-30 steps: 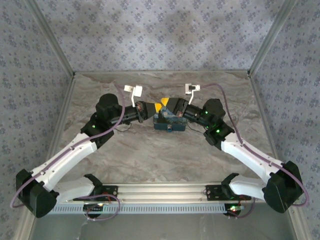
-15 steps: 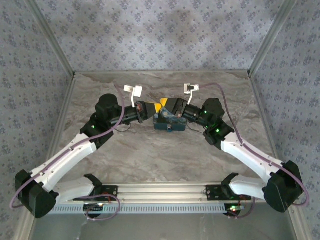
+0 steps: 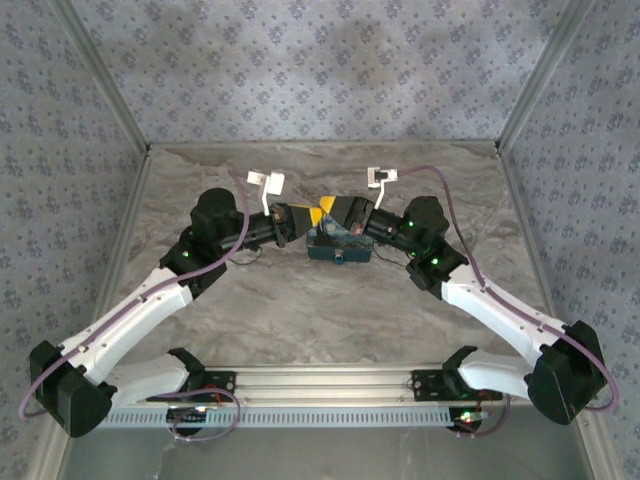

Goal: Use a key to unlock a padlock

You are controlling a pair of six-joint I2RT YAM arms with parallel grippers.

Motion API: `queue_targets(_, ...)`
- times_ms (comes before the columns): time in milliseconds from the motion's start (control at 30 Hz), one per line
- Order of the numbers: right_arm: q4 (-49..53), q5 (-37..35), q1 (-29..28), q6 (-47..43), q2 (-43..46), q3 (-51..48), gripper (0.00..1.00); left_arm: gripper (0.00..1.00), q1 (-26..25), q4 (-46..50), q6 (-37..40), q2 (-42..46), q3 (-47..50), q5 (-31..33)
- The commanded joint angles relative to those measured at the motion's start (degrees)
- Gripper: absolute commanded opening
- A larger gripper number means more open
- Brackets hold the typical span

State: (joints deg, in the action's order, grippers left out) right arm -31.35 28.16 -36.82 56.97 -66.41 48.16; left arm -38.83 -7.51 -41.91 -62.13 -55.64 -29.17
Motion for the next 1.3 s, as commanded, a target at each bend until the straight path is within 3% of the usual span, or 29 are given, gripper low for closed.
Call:
queue_targets(0,0.6,2.3,-0.3,-1.6,0.4,1.4,0.00,0.28,-0.4,-1.0,1.0,2.4,0.1,1.9)
queue_targets(67,0.5,2.8,-0.1,-1.6,0.6,1.6,0.00,0.40,-0.2,-0.3,1.2,2.9,0.3,2.4)
queue_targets(167,-0.2,3.7,0.2,-1.3,0.7,1.6,0.00,0.40,0.4,0.3,1.4,3.2,0.0,1.9)
queue_targets(367,-3.4,5.7,0.8,0.6,0.7,1.3,0.00,0.26,1.6,-0.7,1.1,2.2,-0.7,-2.8)
queue_targets(567,-4.9,6.6,1.3,1.8,0.7,1.6,0.00,0.19,1.7,-3.5,-0.9,-0.4,-1.3,-8.1)
queue_targets(767,-5.5,7.2,1.8,2.4,0.4,1.9,0.00,0.18,1.3,-4.5,-1.4,-1.5,-1.4,-10.0)
queue_targets(900,-5.7,7.6,1.8,2.7,0.1,2.1,0.00,0.01,1.1,-5.0,-1.5,-1.9,-1.3,-10.0)
queue_targets(1033,-5.7,7.9,1.8,2.6,0.0,2.3,0.00,0.00,0.9,-5.3,-1.3,-2.1,-1.3,-9.9)
queue_targets(1067,-5.4,8.0,1.8,2.5,0.0,2.4,0.02,0.00,1.0,-5.4,-1.4,-2.1,-1.3,-9.8)
queue_targets(1167,-3.0,6.9,1.8,1.4,0.9,2.3,0.28,0.00,1.0,-5.4,-1.2,-1.8,-1.0,-8.5)
queue_targets(1267,-2.7,5.9,2.0,1.0,2.4,1.0,0.31,0.00,1.0,-6.1,-1.2,-1.3,-0.4,-7.5)
